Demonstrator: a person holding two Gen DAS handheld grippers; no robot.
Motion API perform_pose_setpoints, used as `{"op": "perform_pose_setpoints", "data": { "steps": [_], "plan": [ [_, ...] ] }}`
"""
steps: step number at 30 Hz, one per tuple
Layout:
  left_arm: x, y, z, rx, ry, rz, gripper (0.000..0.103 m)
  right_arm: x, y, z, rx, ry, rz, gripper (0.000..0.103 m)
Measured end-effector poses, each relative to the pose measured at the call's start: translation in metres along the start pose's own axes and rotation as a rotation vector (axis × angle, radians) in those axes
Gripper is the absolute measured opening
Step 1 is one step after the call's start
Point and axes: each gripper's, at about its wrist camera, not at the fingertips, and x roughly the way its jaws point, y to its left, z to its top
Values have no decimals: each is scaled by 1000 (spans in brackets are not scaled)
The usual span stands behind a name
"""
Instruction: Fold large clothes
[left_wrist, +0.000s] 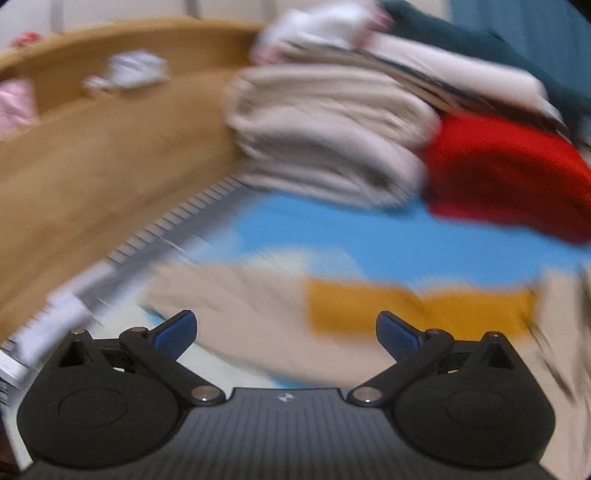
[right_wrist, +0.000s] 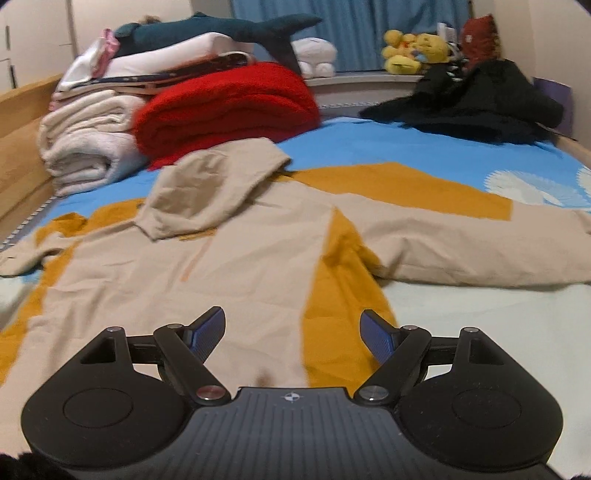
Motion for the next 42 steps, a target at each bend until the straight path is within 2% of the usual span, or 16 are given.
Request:
{"op": "perform_pose_setpoints", "data": {
  "steps": [7, 10, 15, 18, 19, 21, 22, 23, 24, 26, 27, 28, 30, 33, 37, 42],
  "plan": [
    [-20, -49, -130, 76, 174, -167, 103, 23, 22, 39, 13, 19, 97, 85],
    [-18, -65, -139, 139, 156, -171, 103, 58, 40, 65, 42, 75, 190, 87],
    [3, -60, -125, 100, 164, -195, 103, 165, 92, 109, 104, 262, 299, 87],
    [17, -54, -119, 105, 192, -191, 103, 230, 126, 121, 129, 336, 272, 85],
    [19, -50, -118, 107, 194, -186, 103, 246, 137, 126, 107, 325, 214, 64],
    [24, -40, -114, 84, 203, -169, 103, 277, 161, 141, -42, 319, 30, 4],
    [27, -35, -112, 61, 208, -165, 103, 292, 170, 158, -99, 332, -47, 3],
    [29, -30, -110, 31, 212, -161, 103, 300, 176, 187, -130, 285, -106, 3],
    [30, -25, -107, 5, 212, -160, 103, 297, 181, 226, -137, 159, -162, 3],
    [31, -20, -103, -14, 201, -151, 103, 258, 183, 309, -82, -233, -253, 16],
    [31, -18, -101, -15, 194, -141, 103, 237, 181, 334, -54, -369, -289, 61],
    [31, -18, -100, -14, 186, -140, 103, 219, 180, 349, -55, -444, -329, 103],
    [28, -19, -100, -1, 179, -144, 103, 192, 177, 347, -163, -495, -317, 100],
    [20, -27, -102, 61, 150, -142, 103, 170, 158, 295, -289, -374, -235, 99],
    [10, -32, -107, 129, 93, -122, 103, 137, 124, 207, -308, -167, -130, 96],
    [18, -18, -119, 158, 163, -119, 103, 52, 93, 119, -211, -51, -41, 96]
  ]
}}
